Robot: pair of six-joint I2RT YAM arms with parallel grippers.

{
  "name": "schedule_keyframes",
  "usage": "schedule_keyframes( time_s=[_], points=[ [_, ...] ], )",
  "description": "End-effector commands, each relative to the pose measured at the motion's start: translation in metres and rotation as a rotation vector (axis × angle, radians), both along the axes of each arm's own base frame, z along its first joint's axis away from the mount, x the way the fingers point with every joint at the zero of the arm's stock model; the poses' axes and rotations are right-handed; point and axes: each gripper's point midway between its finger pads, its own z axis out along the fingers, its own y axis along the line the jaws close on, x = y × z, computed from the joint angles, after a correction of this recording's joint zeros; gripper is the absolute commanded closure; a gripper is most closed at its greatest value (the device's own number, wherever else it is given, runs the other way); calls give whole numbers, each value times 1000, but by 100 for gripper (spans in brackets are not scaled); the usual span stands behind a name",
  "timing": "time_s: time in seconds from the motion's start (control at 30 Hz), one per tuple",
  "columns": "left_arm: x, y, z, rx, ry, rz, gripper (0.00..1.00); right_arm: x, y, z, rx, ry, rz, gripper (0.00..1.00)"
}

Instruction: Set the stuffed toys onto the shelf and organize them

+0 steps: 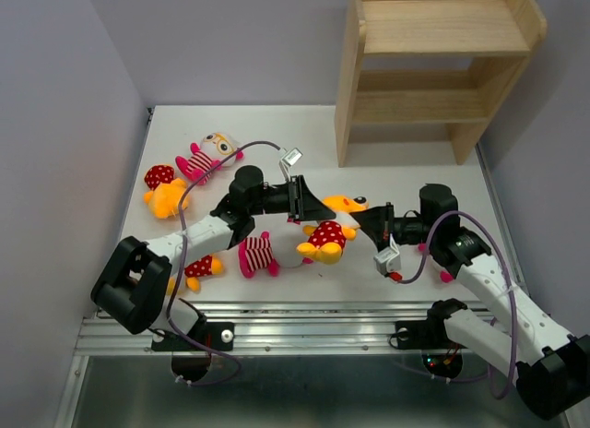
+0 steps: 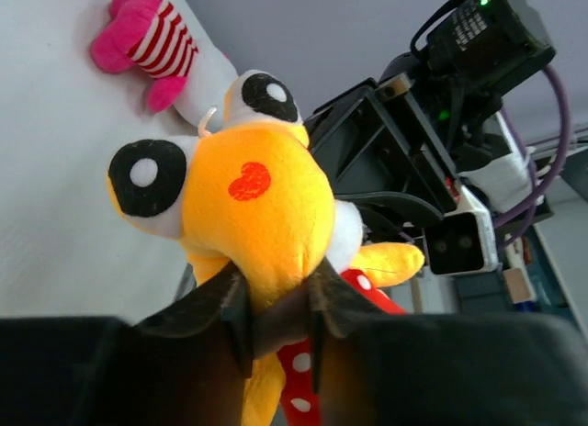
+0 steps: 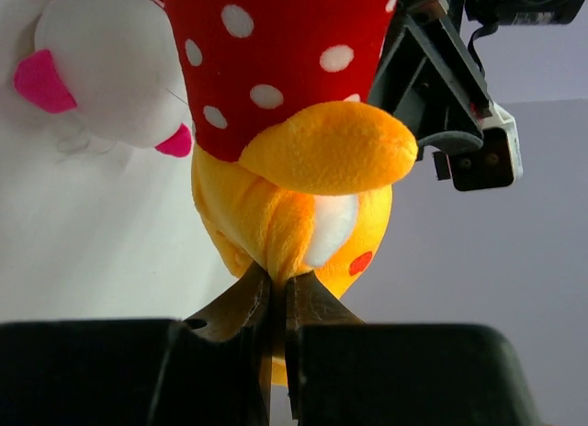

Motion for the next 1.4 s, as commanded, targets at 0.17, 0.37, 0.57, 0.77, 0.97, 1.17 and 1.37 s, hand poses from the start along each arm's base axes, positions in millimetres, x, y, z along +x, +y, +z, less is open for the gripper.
schedule_keyframes(
  time_s=[0.17, 0.37, 0.57, 0.77, 0.97, 1.17, 1.37],
  points=[
    [-4, 2, 31, -129, -79, 27, 100, 0, 0, 7, 50, 66, -36, 61],
    [40, 36, -2, 46, -40, 387, 100, 7, -14, 13, 34, 461, -247, 0],
    [88, 88, -13, 229, -91, 816, 100, 14, -11, 37, -25, 973, -414, 0],
    [112, 93, -8, 323, -145, 975, 100, -8, 12, 37, -211, 1212, -298, 0],
    [122, 74, -1, 322, -157, 959, 100, 4, 27, 10, -342, 942, -364, 0],
    [119, 69, 6, 298, -159, 943, 100, 39, 33, -9, -351, 808, -517, 0],
    [112, 64, 12, 257, -144, 910, 100, 71, 36, -24, -292, 684, -646, 3]
  ],
)
